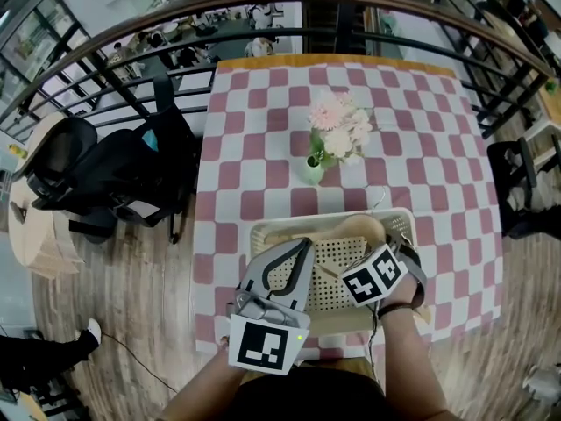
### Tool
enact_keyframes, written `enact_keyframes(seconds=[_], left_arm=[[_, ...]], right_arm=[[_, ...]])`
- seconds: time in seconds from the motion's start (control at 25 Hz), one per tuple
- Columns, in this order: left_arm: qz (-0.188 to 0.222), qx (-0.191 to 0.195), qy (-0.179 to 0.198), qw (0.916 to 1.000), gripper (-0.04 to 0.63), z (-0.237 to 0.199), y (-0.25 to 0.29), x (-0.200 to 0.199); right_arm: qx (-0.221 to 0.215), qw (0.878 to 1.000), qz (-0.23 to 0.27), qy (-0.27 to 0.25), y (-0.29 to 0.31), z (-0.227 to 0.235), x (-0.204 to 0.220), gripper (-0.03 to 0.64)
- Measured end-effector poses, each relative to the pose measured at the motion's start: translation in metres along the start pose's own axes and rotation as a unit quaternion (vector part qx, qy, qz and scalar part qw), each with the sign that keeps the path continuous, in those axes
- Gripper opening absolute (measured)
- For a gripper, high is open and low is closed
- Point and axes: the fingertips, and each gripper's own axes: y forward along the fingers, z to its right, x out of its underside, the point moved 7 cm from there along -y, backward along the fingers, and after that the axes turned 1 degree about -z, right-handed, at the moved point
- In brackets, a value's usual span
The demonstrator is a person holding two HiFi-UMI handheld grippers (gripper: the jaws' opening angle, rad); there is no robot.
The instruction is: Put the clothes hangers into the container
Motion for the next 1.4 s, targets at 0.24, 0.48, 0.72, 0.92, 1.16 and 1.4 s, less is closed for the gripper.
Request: enact_keyframes(seconds=[0.24, 0.48, 0.72, 0.92, 1.16, 1.4], left_arm=[[0.002, 0.007, 0.0, 1.0, 0.011, 0.002, 0.004, 0.0], [0.002, 0.009, 0.002, 1.0, 0.011, 0.001, 0.003, 0.001], [0.003, 0.01, 0.0, 0.9999, 0.011, -0.001, 0.001, 0.002], [0.008, 0.014, 0.003, 0.9999, 0.011, 0.0, -0.002, 0.0], [0.013, 0.017, 0.003, 0.9998, 0.011, 0.001, -0.007, -0.001], [0.016, 0.024, 0.004, 0.9996, 0.011, 0.004, -0.012, -0.005]], right_arm=[[0.013, 1.0, -0.028, -0.003, 0.008, -0.001, 0.006, 0.087], [0.041, 0.999, -0.024, -0.013, 0.006, 0.0, 0.009, 0.089], [0.045, 0.999, -0.015, -0.017, 0.004, -0.003, 0.009, 0.143], [0.047, 0.999, -0.008, -0.015, 0.0, -0.004, 0.011, 0.156], [0.055, 0.998, 0.0, -0.011, -0.01, -0.005, 0.011, 0.174], [0.045, 0.999, 0.002, -0.003, -0.016, -0.01, 0.017, 0.184]])
